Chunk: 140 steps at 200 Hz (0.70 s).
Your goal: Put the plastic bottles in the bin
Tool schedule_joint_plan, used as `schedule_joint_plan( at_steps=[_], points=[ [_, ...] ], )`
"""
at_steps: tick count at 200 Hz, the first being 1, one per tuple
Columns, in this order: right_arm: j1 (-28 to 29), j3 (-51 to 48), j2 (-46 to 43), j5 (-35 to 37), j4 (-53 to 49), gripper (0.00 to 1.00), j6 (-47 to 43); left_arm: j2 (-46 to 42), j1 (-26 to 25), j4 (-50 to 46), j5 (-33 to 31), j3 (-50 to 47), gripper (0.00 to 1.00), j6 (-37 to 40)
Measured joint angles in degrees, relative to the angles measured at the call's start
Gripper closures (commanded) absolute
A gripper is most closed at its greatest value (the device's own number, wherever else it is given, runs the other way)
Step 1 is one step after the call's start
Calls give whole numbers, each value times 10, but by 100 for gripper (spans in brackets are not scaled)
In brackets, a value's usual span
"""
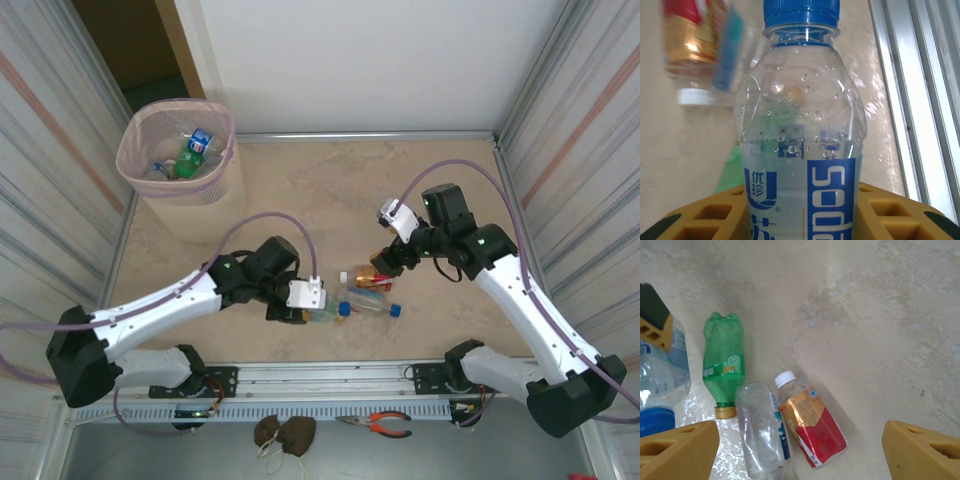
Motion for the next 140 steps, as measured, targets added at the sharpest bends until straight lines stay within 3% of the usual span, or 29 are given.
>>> schedule_joint_plan(
  at_steps=[75, 140],
  points=[
    [-34, 2, -18, -17, 22, 17, 15, -51, 123, 71, 16, 73, 60, -112],
    [-35, 7, -18, -21, 23, 17, 15, 25, 238, 43, -86, 318, 61, -250]
  ],
)
